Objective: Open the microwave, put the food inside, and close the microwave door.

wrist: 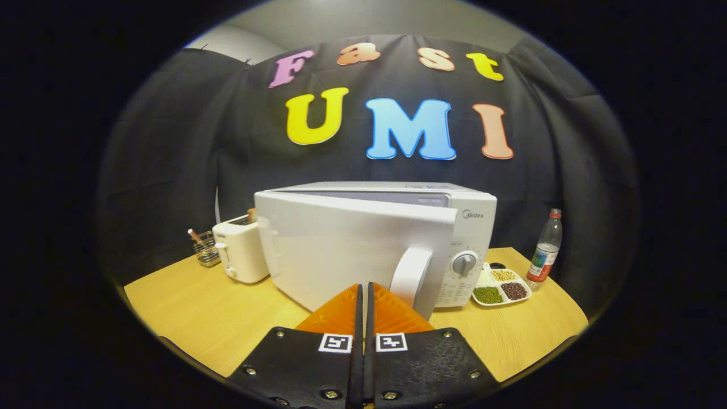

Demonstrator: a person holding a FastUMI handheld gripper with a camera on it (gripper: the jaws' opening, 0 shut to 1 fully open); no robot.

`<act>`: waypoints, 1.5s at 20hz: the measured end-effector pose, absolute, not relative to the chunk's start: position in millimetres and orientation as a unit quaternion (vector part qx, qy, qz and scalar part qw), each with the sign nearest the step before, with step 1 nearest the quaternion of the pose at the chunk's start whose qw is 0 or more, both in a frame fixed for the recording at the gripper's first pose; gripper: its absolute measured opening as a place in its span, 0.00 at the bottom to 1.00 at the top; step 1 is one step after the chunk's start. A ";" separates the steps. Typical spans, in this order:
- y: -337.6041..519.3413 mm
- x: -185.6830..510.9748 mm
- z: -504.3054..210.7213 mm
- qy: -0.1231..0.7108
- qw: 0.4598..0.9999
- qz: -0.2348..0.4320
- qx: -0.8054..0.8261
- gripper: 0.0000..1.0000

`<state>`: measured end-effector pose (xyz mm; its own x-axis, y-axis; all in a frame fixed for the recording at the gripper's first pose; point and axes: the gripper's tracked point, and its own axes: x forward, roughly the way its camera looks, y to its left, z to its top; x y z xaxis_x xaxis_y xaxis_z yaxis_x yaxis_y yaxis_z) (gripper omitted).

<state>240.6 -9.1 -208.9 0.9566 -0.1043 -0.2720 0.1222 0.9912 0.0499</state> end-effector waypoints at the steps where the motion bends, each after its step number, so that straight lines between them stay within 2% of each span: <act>1: -16.9 249.7 -208.3 0.127 0.989 -0.062 0.038 0.01; 6: -59.4 291.6 -206.5 0.093 0.988 -0.124 -0.007 0.01; 9: -52.3 317.5 -212.3 0.095 0.988 -0.115 -0.034 0.01; 13: -59.1 332.9 -210.3 0.080 0.981 -0.160 -0.072 0.01; 18: -60.4 336.3 -215.1 0.090 0.983 -0.154 -0.051 0.02; 21: -54.1 310.7 -221.4 0.112 0.986 -0.122 0.022 0.02; 25: -37.7 257.1 -201.4 0.101 0.991 -0.079 0.037 0.02; 30: -7.5 166.5 -142.0 0.066 0.997 -0.012 0.049 0.02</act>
